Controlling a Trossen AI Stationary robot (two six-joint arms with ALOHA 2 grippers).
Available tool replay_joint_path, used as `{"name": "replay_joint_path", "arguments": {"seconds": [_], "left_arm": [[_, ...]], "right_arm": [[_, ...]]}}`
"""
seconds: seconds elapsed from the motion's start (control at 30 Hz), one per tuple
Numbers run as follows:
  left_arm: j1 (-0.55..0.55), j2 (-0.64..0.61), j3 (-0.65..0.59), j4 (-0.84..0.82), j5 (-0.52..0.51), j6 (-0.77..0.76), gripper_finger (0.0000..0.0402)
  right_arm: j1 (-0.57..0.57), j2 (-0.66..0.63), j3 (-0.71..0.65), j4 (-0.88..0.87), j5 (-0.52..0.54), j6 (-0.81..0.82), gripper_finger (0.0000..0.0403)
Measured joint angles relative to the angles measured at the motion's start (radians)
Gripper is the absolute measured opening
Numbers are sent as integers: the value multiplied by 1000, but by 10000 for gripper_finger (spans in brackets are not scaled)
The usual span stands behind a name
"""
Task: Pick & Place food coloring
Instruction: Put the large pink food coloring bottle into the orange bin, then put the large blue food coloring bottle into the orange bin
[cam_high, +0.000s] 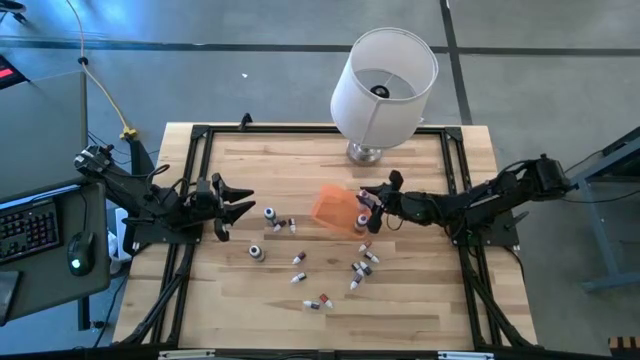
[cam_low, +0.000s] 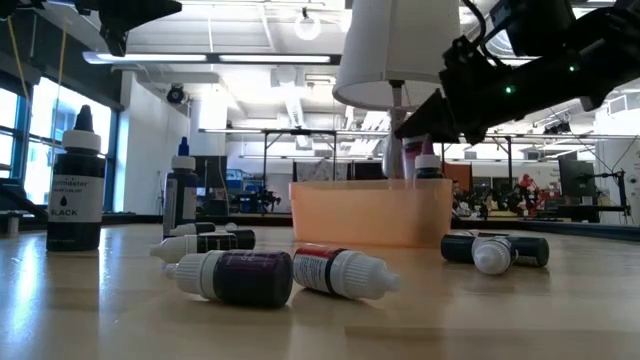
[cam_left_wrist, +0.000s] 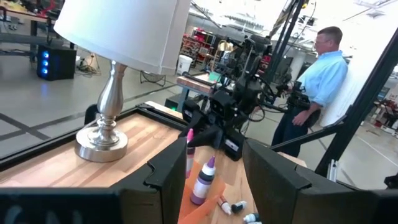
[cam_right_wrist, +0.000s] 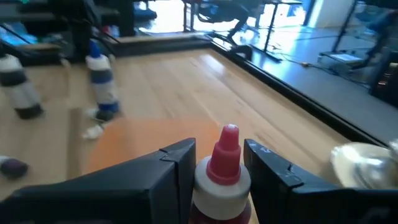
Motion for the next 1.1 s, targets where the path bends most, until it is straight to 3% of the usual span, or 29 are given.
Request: {"name": "replay_joint_path", "arguments": {"seconds": [0.27,0.43,0.73,0.97,1.1], "left_arm": [[0,0,0,0,-3,0,156],[0,0,0,9,-3,-3,156],[0,0,0,8,-2,-41,156],[0,0,0,11,-2,-49,156],[0,0,0,10,-2,-49,156]], "right_arm": [[24,0,0,-115,62,90,120],[21,0,0,-129,36,99,115],[22,0,0,-164,33,119,187],[22,-8,0,-107,38,33,194],[25,-87,28,-81,-7,-61,188]]}}
